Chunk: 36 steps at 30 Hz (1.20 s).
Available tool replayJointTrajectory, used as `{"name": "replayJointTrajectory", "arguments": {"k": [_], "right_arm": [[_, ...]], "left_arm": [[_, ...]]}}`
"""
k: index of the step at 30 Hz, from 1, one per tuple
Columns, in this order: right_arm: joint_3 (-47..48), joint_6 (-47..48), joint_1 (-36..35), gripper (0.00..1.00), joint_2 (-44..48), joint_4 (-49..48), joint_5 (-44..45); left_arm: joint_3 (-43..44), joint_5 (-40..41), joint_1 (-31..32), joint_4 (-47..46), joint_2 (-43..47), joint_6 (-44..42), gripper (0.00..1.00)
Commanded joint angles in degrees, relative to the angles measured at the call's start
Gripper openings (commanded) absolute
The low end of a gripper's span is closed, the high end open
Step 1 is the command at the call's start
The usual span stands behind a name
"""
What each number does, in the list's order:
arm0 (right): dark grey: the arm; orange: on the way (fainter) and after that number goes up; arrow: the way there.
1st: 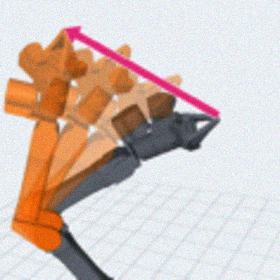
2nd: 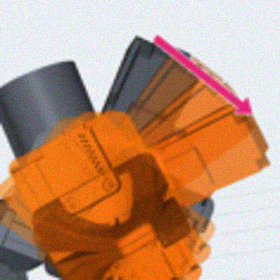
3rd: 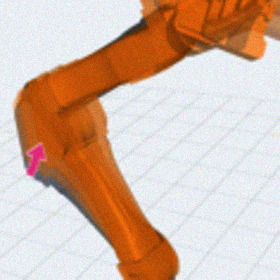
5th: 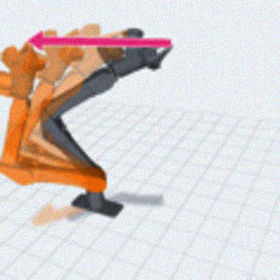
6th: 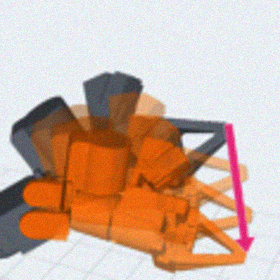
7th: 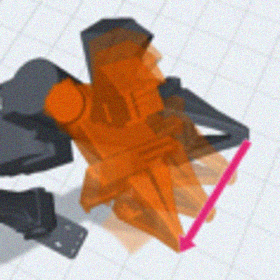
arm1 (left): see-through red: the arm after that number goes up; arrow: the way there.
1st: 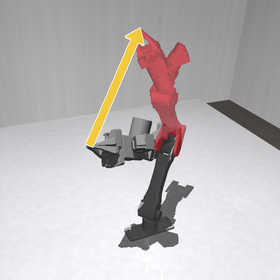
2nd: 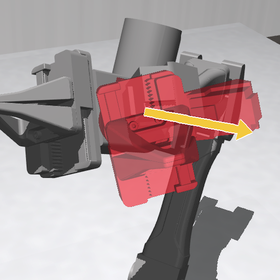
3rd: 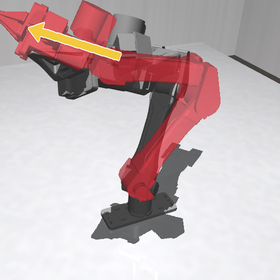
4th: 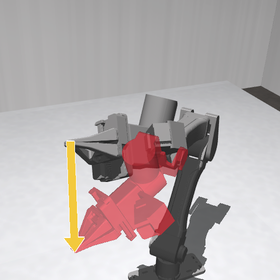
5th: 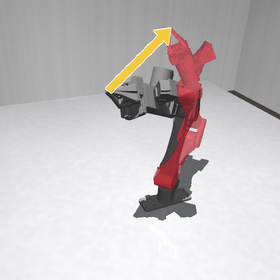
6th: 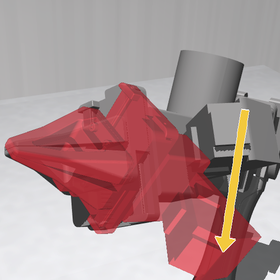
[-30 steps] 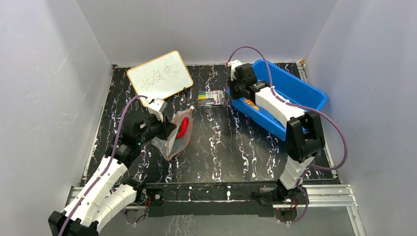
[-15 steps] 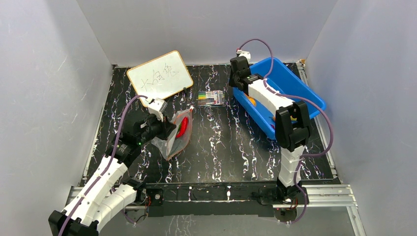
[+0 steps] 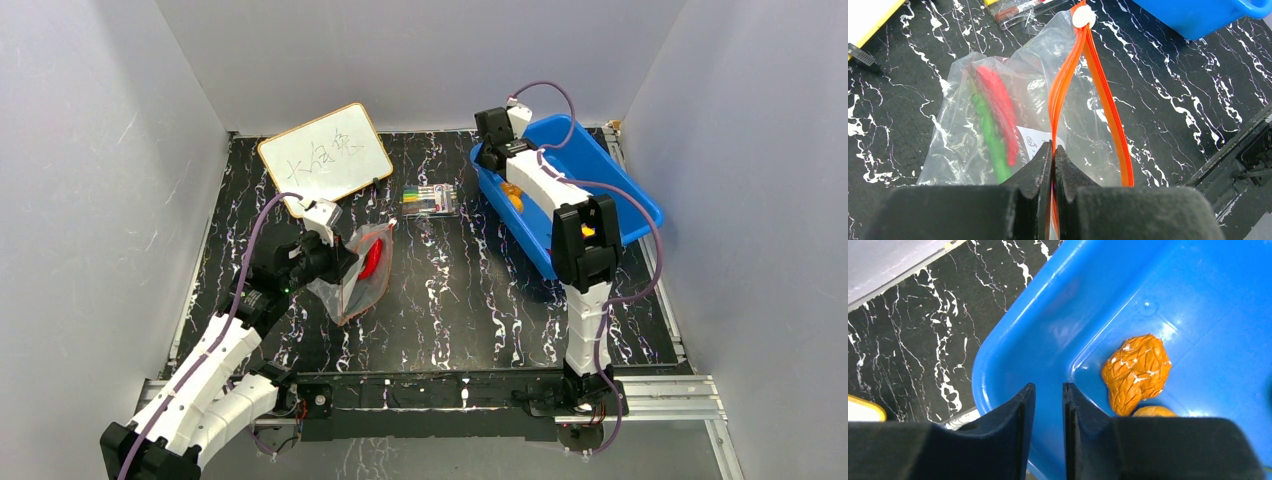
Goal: Place the food in the zip-top bag and seal the zipper
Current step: Adjust the bin at the center of the board.
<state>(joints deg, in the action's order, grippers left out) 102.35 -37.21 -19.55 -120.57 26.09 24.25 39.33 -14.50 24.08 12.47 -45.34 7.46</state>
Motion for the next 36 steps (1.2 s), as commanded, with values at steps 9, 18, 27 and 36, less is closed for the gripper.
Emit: {"name": "replayJointTrajectory", "arguments": {"k": [9, 18, 27, 36], "right_arm": [[-2.7, 23.9, 2.5, 0.61, 14.5, -3.4, -17.9], [-11.9, 39.7, 12.9, 0.61, 24.8, 6.6, -22.7], [-17.6, 48.2, 16.6, 0.58, 24.1, 9.3, -21.4], [-19.4, 49.1, 19.1, 0.57, 16.6, 8.9, -19.5]], "left_arm": [[0.4, 0.1, -0.1, -0.4, -0.7, -0.9, 0.0], [0.4, -1.6, -0.1, -1.0, -1.1, -0.7, 0.0], [0.3, -2.4, -0.1, -1.1, -0.7, -0.7, 0.0], [0.3, -2.4, -0.1, -1.0, -0.6, -0.8, 0.0]]}}
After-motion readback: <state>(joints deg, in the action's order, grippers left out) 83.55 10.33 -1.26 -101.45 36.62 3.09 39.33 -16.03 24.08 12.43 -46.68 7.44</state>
